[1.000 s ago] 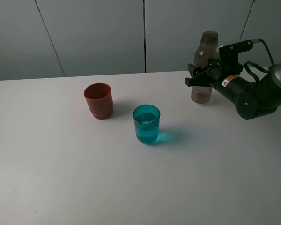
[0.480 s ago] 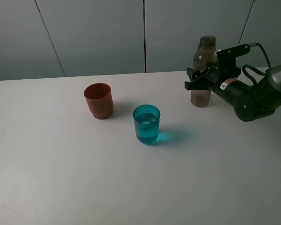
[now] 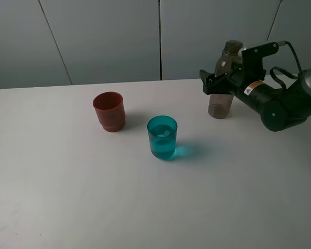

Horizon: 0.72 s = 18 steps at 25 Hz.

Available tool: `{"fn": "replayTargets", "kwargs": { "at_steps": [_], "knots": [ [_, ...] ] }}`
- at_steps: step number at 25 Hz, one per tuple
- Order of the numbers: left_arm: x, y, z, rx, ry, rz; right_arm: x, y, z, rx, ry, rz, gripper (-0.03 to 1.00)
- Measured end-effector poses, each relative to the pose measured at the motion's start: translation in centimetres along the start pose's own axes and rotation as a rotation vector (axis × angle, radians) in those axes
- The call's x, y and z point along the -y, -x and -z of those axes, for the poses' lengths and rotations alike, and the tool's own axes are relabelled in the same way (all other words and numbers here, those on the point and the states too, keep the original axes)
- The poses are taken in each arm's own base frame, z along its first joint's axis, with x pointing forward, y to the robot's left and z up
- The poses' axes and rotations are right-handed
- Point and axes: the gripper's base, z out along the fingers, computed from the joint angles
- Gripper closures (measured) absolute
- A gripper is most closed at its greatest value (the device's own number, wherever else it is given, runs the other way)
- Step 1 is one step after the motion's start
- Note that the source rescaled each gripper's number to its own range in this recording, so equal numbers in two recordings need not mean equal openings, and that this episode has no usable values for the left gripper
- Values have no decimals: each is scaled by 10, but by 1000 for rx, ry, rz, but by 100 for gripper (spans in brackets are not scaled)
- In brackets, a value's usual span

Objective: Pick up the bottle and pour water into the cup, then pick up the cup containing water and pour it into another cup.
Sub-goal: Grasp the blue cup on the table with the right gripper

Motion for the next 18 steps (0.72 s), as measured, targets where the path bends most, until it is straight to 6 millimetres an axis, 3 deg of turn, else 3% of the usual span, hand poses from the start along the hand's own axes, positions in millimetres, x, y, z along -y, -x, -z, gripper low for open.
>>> {"fn": "replayTargets", "kwargs": {
  "at_steps": [10,16,18],
  "knots": [
    [0,0,0,0,0,0,-1,98,29,117,36,84,-3],
    [0,0,0,0,0,0,-22,148,70,126,245,78,-3],
    [0,0,0,0,0,0,-29,152,84,119,311,77,-3]
  ]
}}
